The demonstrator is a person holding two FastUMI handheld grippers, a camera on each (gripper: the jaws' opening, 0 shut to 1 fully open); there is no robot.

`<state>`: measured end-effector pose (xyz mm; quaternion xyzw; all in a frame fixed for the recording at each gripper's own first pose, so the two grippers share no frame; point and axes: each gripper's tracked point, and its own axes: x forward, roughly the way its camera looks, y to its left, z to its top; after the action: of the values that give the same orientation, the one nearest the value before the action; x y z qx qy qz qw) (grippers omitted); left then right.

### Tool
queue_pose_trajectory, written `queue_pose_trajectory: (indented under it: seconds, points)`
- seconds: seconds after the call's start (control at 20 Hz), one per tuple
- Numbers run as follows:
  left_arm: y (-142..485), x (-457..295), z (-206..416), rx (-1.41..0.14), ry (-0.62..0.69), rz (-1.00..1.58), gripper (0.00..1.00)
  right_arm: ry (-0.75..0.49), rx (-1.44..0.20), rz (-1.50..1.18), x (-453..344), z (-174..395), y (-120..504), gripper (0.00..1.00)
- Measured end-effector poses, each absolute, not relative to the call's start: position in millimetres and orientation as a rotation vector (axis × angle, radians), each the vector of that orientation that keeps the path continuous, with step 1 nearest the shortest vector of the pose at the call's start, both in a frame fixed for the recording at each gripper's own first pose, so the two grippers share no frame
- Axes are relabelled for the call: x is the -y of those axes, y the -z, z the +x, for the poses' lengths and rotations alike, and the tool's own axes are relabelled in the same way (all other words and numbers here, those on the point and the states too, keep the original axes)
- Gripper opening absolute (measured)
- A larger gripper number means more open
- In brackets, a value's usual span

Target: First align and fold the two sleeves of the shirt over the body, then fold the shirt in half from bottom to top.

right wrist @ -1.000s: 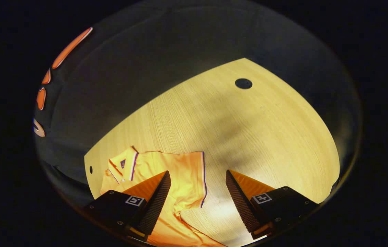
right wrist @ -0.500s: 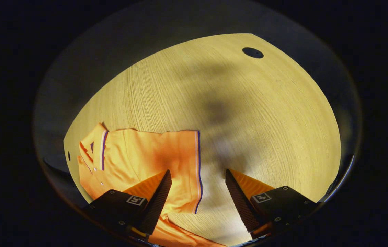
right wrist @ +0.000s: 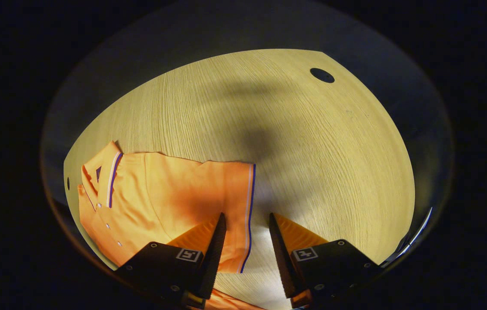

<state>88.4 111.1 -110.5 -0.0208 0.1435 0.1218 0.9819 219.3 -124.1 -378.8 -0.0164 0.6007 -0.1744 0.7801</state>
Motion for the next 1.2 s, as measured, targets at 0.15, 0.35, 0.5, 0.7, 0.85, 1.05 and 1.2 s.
queue_pose_trajectory:
  seconds: [0.15,0.35,0.5,0.7,0.85,1.05,1.2]
  points:
    - [108,-110,87,-0.289,-0.235,-0.050,0.98,0.372,-1.294,-0.036,121,220,380,0.41]
    - [106,-113,84,-0.286,-0.228,-0.043,0.97,0.313,-1.268,-0.091,115,221,382,0.21]
    - [106,-117,83,-0.289,-0.229,-0.040,0.98,0.315,-1.242,-0.075,115,225,381,0.00]
    - [102,-121,79,-0.288,-0.228,-0.032,0.98,0.283,-1.241,-0.066,110,224,378,0.01]
    - [97,-126,78,-0.275,-0.229,-0.033,0.98,0.251,-1.181,-0.011,94,234,358,0.01]
    - [98,-133,72,-0.265,-0.230,-0.062,0.98,0.202,-1.103,0.098,58,243,327,0.01]
    - [95,-139,69,-0.250,-0.221,-0.084,0.98,0.141,-1.070,0.077,26,244,305,0.00]
